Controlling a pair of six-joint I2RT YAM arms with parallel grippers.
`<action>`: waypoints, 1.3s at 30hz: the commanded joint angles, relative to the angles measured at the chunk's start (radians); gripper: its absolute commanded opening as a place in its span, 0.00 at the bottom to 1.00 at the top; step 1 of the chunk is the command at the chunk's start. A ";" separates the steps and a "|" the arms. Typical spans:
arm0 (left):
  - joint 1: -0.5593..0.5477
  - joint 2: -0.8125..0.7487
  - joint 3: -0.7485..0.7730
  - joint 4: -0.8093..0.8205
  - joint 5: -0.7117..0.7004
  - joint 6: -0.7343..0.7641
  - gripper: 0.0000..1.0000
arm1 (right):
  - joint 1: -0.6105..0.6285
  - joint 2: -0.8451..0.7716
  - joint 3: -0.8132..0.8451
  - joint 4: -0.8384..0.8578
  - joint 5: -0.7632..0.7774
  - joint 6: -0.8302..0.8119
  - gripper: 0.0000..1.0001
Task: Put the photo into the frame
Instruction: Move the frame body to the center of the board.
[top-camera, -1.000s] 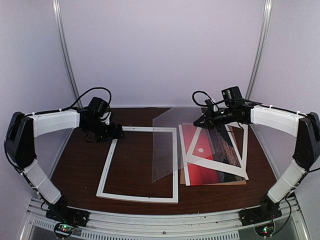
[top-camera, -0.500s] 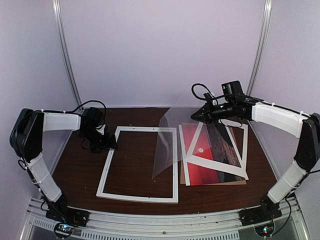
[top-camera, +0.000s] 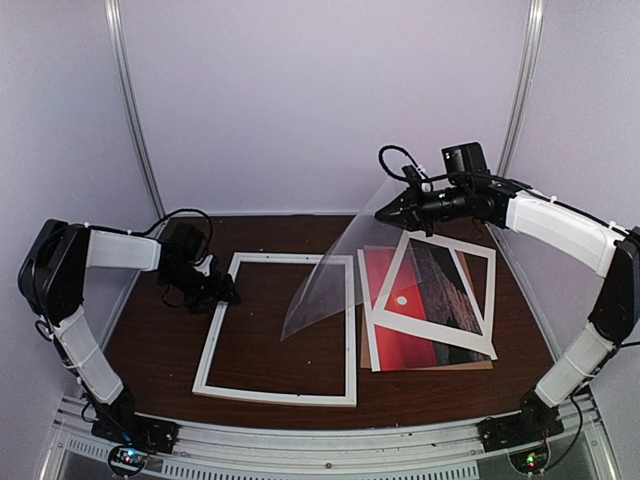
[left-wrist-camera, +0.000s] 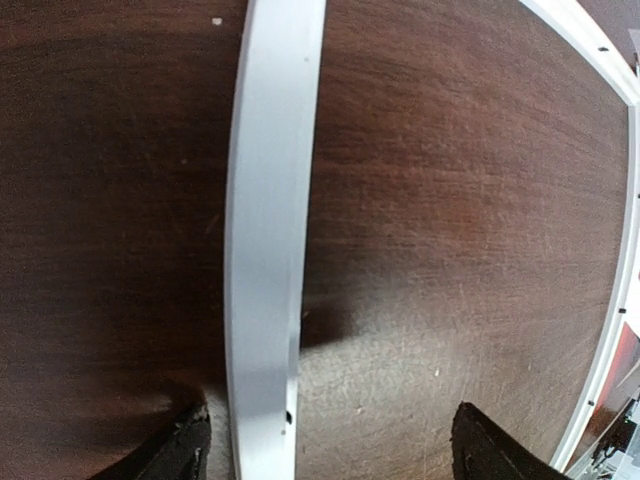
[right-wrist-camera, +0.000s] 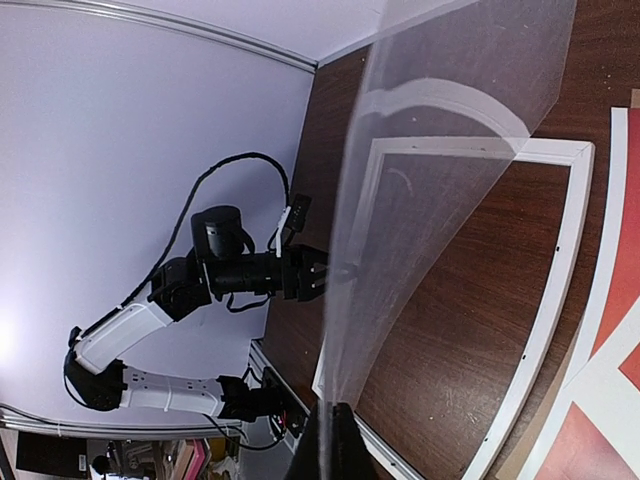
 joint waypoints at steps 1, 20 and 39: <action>-0.025 -0.016 -0.059 0.064 0.067 -0.053 0.83 | 0.012 0.004 0.055 -0.023 0.016 -0.024 0.00; -0.078 -0.246 -0.091 -0.019 -0.080 -0.096 0.85 | 0.131 0.080 0.178 -0.045 0.055 -0.027 0.00; 0.227 -0.448 -0.039 -0.130 -0.247 -0.018 0.93 | 0.352 0.233 0.184 0.115 0.191 0.092 0.00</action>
